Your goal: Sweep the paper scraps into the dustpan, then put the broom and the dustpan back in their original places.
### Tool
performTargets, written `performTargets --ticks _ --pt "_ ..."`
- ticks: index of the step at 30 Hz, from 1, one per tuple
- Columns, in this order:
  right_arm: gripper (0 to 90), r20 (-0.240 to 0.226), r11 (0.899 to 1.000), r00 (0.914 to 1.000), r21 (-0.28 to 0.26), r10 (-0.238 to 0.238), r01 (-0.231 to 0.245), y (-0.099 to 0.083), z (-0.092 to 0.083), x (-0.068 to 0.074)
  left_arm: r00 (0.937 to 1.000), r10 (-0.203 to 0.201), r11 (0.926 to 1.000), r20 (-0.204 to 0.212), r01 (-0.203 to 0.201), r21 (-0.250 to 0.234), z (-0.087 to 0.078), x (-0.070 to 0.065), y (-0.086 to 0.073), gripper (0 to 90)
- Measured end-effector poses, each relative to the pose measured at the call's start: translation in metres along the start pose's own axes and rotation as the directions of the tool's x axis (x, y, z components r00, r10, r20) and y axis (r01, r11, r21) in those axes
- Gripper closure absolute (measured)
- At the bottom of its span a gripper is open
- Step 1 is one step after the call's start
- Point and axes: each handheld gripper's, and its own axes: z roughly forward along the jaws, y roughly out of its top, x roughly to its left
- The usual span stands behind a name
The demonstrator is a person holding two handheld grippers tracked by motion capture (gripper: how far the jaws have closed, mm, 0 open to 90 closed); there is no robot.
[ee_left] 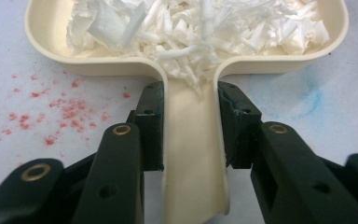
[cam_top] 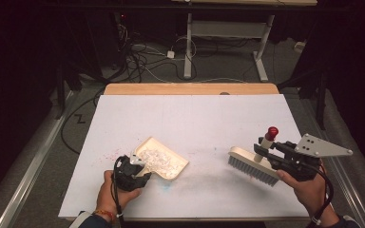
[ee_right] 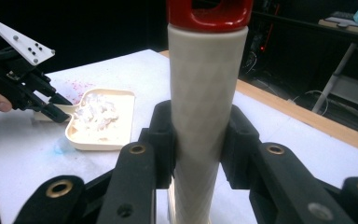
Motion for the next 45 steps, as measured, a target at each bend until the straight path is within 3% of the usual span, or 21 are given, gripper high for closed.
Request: performTargets --ticks 11,25,35,40,45 --pt "70.3 -0.003 1.0 1.0 0.028 -0.002 0.002 -0.008 -0.019 0.0 0.9999 -0.003 0.9996 -0.013 0.003 -0.028 -0.006 0.007 0.0 63.5" --pt "70.3 -0.04 0.998 0.9989 0.066 0.026 -0.023 -0.022 -0.032 0.002 0.9959 -0.075 0.996 -0.051 0.073 -0.051 -0.013 0.021 -0.009 63.6" --pt "70.3 -0.048 0.996 0.998 0.077 0.041 -0.037 -0.026 -0.038 -0.001 0.9863 -0.137 0.9887 -0.091 0.131 -0.072 -0.016 0.038 -0.015 63.5" --pt "70.3 -0.065 0.995 0.9971 0.09 0.04 -0.034 -0.027 -0.037 0.002 0.9758 -0.194 0.9787 -0.101 0.185 -0.088 -0.015 0.049 -0.017 63.5" --pt "70.3 -0.084 0.995 0.9957 0.099 0.039 -0.03 -0.025 -0.035 0.0 0.9684 -0.221 0.9732 -0.116 0.211 -0.091 -0.012 0.058 -0.015 63.5"
